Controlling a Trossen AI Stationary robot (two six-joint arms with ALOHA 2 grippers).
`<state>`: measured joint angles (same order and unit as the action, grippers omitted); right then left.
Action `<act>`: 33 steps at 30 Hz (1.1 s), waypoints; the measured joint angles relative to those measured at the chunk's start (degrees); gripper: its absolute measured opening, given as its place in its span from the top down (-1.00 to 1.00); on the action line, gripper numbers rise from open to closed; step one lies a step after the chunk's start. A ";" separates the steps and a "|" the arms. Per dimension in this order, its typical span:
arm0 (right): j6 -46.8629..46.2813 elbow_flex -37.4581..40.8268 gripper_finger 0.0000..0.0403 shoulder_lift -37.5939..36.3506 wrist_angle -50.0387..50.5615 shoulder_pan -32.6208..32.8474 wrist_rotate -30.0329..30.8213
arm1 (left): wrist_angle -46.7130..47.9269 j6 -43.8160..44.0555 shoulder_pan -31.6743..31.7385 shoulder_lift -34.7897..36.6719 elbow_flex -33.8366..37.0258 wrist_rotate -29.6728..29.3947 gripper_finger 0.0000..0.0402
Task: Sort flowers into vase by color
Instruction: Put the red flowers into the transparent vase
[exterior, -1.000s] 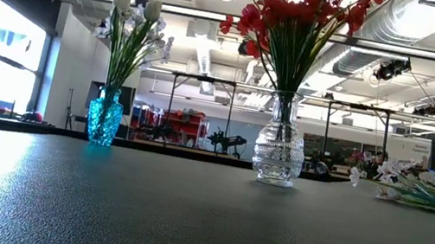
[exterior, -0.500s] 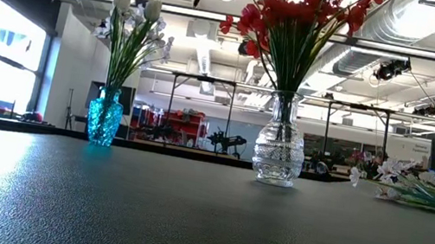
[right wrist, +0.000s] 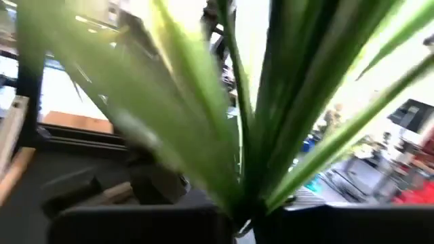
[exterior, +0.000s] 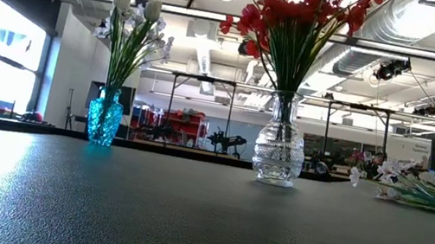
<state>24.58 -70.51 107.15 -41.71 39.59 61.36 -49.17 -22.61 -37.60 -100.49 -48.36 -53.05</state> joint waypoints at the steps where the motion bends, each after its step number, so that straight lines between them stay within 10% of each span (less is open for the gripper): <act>1: 0.18 -0.08 0.94 0.00 0.06 0.48 1.76 | -0.02 0.00 0.00 0.01 0.00 -0.01 0.95; 10: -7.40 2.38 0.97 -4.83 6.64 4.87 19.10 | 12.86 8.24 -0.05 2.49 0.00 -5.03 0.67; 20: -53.40 15.00 0.99 -21.79 46.09 -0.21 15.60 | 33.26 21.14 0.00 5.62 0.02 -6.56 0.46; 33: -54.16 18.85 1.00 -32.31 47.23 -7.75 22.11 | 38.01 26.71 0.09 5.62 0.02 -6.56 0.47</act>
<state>-29.58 -51.66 74.85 5.52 31.84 83.47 -11.16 4.10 -37.51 -94.87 -48.34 -59.61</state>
